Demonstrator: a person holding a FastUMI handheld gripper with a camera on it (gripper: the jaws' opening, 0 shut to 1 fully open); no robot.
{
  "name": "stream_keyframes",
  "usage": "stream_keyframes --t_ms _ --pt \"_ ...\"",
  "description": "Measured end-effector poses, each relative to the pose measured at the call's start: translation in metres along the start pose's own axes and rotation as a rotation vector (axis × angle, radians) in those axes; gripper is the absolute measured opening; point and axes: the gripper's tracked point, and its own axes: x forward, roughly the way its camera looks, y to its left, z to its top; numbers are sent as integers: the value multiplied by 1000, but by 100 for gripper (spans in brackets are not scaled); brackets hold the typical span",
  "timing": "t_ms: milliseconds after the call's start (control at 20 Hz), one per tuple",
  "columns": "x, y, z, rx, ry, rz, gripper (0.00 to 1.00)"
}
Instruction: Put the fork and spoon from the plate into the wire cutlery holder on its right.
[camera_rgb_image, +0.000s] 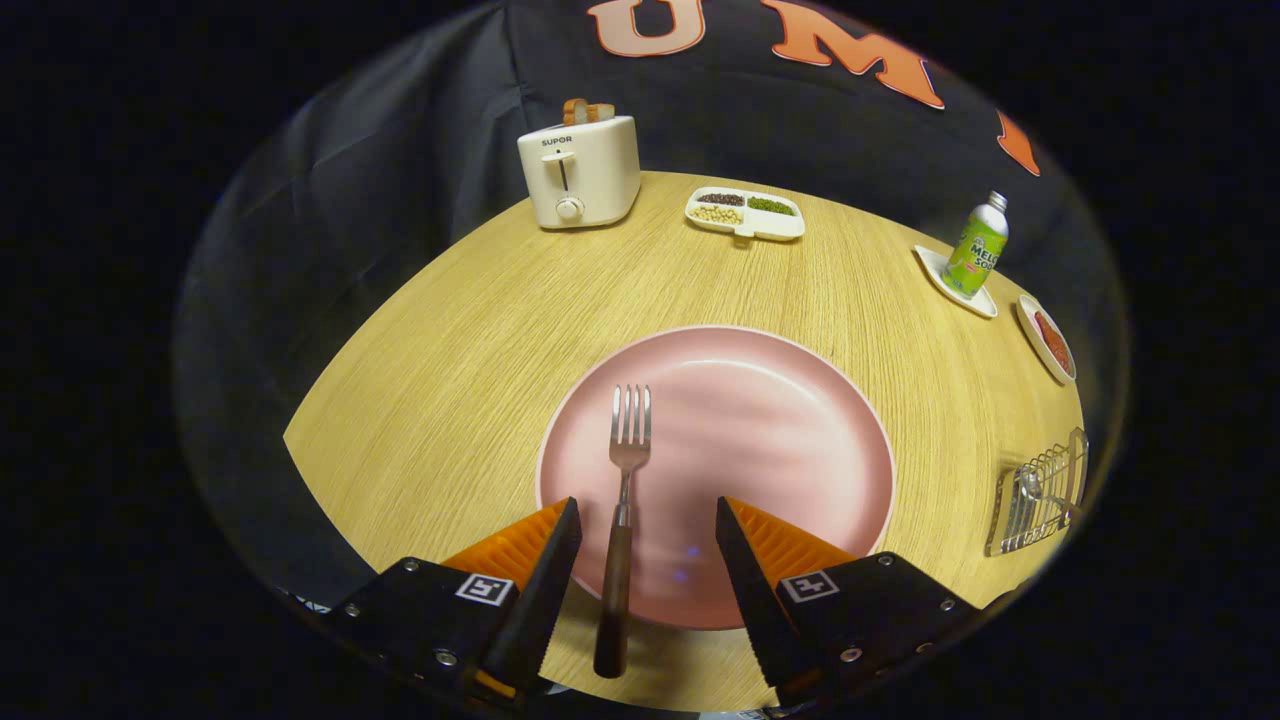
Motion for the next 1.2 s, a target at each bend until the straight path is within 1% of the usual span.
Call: stream_keyframes --t_ms 100,150,200,300,350,450,600,650,750,850,1050,1200 --pt "3 -1 -3 -11 20 -4 78" --pt "4 -2 -5 -17 28 -9 72" --pt "5 -2 -5 -18 32 -10 68" --pt "8 3 -8 -21 56 7 58" --pt "10 4 -9 -27 62 10 47" --pt "11 2 -13 -54 83 -1 35" --pt "11 3 -12 -71 96 -1 20" --pt "12 4 -13 -75 97 -2 12" --pt "12 5 -12 -84 93 -1 8" --pt "12 4 -11 -70 90 -3 7" --pt "5 -4 -1 -7 56 -1 6" --pt "-6 -19 9 19 26 -27 6"
